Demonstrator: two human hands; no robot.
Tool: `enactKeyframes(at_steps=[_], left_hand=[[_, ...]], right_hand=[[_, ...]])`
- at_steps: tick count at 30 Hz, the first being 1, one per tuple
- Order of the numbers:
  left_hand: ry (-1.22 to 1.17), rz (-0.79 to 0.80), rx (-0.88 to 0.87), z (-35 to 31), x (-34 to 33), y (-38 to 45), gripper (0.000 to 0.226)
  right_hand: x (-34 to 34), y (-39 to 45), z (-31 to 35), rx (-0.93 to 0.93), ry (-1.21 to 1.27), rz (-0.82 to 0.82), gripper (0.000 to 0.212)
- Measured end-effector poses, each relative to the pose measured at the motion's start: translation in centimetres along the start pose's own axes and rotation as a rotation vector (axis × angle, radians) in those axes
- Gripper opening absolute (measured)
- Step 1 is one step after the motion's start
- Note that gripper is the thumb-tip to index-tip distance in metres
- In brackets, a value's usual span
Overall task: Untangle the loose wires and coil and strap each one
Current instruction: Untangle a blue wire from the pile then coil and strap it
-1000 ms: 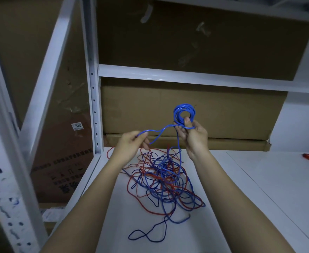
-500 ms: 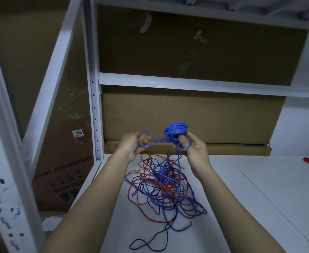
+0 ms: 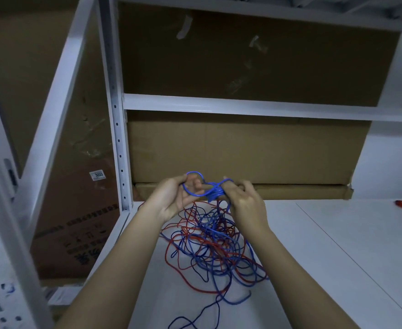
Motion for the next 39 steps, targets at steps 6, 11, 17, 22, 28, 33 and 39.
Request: enactKeyframes(at_steps=[6, 11, 17, 22, 28, 33, 39], left_hand=[[0.418, 0.052, -0.235, 0.1, 1.4, -1.2, 0.048], [0.51, -0.014, -0.358, -0.4, 1.2, -1.3, 0.038], [1.583, -0.198, -0.716, -0.5, 1.9, -1.8, 0.067], [1.769, -0.253, -1.001, -1.3, 1.0, -2.4, 0.036], [1.755, -0.364, -0.993, -2.3, 1.0, -2.4, 0.022], [1.112, -0.541, -0.574, -3.1, 3.9, -0.2, 0.008], [1.147, -0.795, -0.193, -1.8, 10.2, 1.0, 0.027]], right_hand=[[-1.0, 1.3, -0.1, -0.319, 0.278, 0.072, 0.007], [-2.8, 0.7, 0.4, -0.583, 0.77, 0.242, 0.012], [-3.3, 0.7, 0.3, -0.643, 0.927, 0.36, 0.019], [-2.9, 1.3, 0.1, -0.714, 1.029, 0.347, 0.019], [-2.8, 1.3, -0.5, -0.704, 0.988, 0.432, 0.025], [-2.4, 1.2, -0.3, -0.431, 0.746, 0.584, 0.023], [-1.3, 0.9, -3.2, -0.587, 0.603, 0.317, 0.021]])
Point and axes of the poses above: each hand's wrist, its own y-axis towards the middle knuckle, its own x-axis out of the back of the hand, z = x × y, the point moved 4 cm from there along y, towards the middle knuckle, and after that the axes turned 6 degrees about x, right-handed, at the moved point
